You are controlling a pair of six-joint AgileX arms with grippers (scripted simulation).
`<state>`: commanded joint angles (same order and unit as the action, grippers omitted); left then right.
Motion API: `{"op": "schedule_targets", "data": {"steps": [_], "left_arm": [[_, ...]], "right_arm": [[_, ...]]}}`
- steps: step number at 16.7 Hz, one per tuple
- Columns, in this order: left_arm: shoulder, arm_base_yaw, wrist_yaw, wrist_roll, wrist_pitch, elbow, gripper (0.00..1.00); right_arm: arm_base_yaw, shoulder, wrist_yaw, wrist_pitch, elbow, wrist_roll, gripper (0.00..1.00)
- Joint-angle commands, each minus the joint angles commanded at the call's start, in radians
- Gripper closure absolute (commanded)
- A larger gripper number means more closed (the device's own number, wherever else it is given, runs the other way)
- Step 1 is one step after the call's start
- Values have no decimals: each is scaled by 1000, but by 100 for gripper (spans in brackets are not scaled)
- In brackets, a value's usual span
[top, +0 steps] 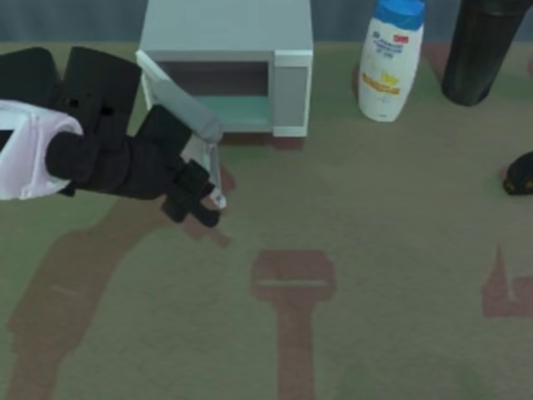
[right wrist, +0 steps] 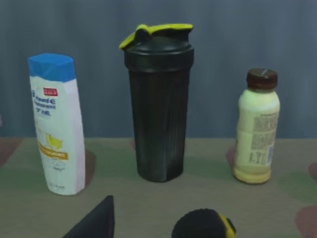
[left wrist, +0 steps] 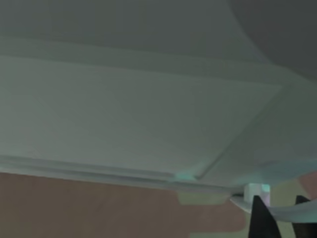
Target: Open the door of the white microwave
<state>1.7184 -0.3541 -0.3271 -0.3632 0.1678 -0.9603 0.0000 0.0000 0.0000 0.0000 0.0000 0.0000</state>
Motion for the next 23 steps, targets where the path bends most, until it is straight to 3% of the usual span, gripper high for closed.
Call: {"op": "schedule_targets", "data": {"steps": [17, 23], "left_arm": [[0, 0, 0, 0, 0, 0, 100], [-3, 17, -35, -44, 18, 1, 100]], "right_arm": [[0, 0, 0, 0, 0, 0, 0], [0, 0, 0, 0, 0, 0, 0]]}}
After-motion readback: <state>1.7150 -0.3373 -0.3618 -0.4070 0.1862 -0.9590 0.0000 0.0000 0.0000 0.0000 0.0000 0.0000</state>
